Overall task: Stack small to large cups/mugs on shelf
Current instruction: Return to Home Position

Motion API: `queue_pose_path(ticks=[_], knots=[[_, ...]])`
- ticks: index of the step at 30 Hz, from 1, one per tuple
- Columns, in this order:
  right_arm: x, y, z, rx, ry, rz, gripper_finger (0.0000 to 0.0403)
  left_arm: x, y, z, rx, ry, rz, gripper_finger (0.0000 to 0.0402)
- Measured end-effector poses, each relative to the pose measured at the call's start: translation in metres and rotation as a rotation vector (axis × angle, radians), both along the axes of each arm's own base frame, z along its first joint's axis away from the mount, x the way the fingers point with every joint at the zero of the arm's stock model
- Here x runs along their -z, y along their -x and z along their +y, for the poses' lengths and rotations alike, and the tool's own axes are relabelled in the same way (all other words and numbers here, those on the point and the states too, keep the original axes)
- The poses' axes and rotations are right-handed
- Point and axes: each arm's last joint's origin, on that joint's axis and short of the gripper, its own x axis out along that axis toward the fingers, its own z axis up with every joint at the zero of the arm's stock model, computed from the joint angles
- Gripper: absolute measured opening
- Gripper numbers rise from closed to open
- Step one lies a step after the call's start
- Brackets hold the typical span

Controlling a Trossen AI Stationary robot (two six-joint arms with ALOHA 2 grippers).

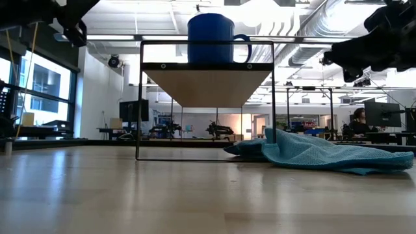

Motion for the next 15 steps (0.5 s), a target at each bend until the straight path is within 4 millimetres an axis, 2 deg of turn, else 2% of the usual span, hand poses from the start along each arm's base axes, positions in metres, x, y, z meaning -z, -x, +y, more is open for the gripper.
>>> queue_pose_path(ticks=[6, 15], knots=[[0.0035, -0.0001, 0.0001, -0.004, -0.044, 0.035, 0.0119, 0.0027, 0.0044, -0.0017, 0.052, -0.014, 0.016, 0.0138], [0.0027, 0.0000, -0.0017, 0.058, -0.061, 0.025, 0.0119, 0.0023, 0.0092, -0.0016, 0.028, -0.087, 0.003, 0.0138]])
